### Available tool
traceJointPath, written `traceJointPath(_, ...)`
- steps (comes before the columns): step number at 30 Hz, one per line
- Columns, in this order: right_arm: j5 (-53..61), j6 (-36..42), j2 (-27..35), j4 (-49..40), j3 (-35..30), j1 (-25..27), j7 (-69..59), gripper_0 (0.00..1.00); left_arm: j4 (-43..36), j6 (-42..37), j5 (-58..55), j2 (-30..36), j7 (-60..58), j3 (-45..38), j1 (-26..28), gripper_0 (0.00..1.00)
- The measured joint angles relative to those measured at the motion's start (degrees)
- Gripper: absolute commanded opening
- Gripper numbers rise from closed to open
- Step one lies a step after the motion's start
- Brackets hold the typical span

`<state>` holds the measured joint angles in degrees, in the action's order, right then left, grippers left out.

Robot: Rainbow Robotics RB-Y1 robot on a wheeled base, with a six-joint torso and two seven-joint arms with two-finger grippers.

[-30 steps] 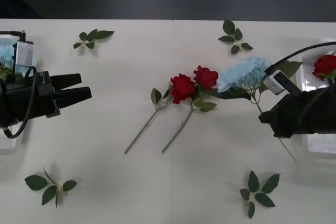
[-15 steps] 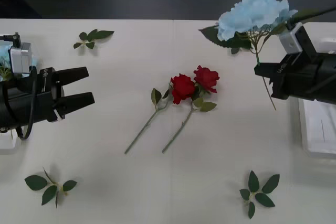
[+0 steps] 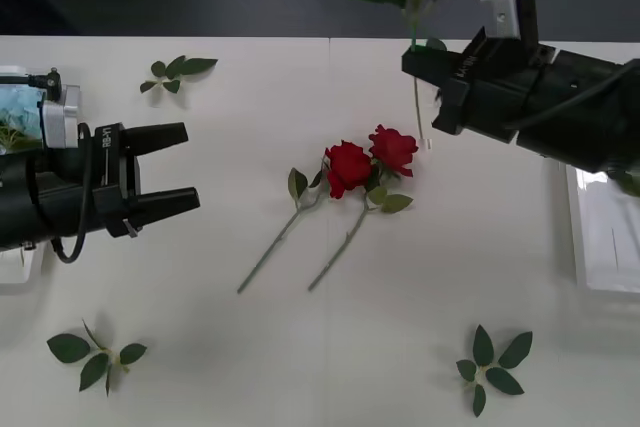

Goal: Put the red flowers into the right box and the blue flowers into the left box

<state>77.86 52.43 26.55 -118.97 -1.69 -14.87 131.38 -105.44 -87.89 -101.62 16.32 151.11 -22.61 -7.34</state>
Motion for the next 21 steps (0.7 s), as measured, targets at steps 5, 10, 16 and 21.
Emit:
traceJointPath(5, 0.33, -6.09, 0.0, 0.0, 6.07, -2.24, 0.55, 0.0, 0.0, 0.0, 3.02, -1.58, 0.02, 1.13, -0.01, 1.0)
traceJointPath(10, 0.33, -12.69, 0.0, 0.01, 13.92, -4.03, 0.59, 0.0, 0.0, -0.02, 5.99, -5.22, 0.02, 1.39, -0.2, 1.0)
traceJointPath(16, 0.25, -17.03, -0.09, 0.02, 22.09, -5.7, 1.89, 0.0, 0.01, -0.03, 9.87, -8.14, 0.02, 3.26, -1.76, 1.0)
traceJointPath(21, -2.65, -19.49, -2.03, 0.02, 26.52, -5.98, 2.08, 0.0, 0.02, -0.01, 12.45, -10.36, 0.02, 3.95, -3.15, 1.0)
